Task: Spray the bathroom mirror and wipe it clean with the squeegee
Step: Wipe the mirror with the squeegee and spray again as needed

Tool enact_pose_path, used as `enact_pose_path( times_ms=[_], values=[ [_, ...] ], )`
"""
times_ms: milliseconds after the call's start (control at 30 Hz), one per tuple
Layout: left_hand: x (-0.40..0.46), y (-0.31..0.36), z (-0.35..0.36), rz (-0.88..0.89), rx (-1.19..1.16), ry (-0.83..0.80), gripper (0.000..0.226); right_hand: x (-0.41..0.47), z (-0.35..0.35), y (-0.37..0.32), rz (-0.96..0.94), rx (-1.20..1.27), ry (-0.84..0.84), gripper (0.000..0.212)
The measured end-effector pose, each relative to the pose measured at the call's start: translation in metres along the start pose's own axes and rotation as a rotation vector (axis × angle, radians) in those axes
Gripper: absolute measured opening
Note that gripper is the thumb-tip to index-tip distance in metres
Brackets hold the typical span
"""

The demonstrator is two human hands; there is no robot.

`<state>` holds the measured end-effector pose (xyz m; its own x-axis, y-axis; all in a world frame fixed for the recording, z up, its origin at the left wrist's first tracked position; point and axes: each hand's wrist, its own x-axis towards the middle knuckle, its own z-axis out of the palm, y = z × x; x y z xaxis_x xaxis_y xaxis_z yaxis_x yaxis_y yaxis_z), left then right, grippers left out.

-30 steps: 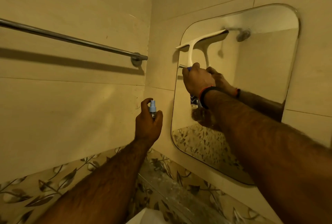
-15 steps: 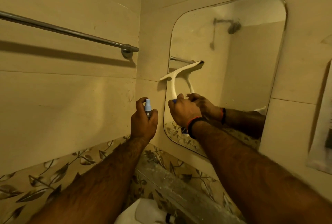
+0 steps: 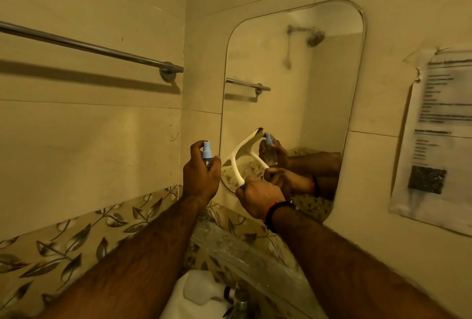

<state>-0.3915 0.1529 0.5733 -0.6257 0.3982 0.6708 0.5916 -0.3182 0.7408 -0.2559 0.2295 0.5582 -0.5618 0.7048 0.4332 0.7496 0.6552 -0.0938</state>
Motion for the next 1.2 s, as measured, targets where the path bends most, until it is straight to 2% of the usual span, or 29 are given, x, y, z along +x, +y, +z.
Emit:
enact_pose_path(
  times_ms=[167,367,600,767,1200],
  values=[
    [-0.013,0.011,0.001,0.011,0.022,0.003,0.044,-0.02,-0.016,0.014,-0.007,-0.103,-0.028,0.039],
    [-0.03,0.029,0.009,0.019,-0.006,-0.005,0.042,-0.054,-0.032,0.033,-0.017,-0.12,0.058,0.039],
    [-0.05,0.053,0.021,0.037,-0.039,-0.065,0.044,-0.089,-0.045,0.057,0.021,-0.113,-0.006,0.042],
    [-0.059,0.068,0.024,0.037,-0.063,-0.084,0.044,-0.098,-0.065,0.072,-0.004,-0.151,0.053,0.042],
    [-0.071,0.089,0.031,0.061,-0.077,-0.091,0.042,-0.11,-0.088,0.093,0.128,-0.037,0.177,0.036]
  ],
)
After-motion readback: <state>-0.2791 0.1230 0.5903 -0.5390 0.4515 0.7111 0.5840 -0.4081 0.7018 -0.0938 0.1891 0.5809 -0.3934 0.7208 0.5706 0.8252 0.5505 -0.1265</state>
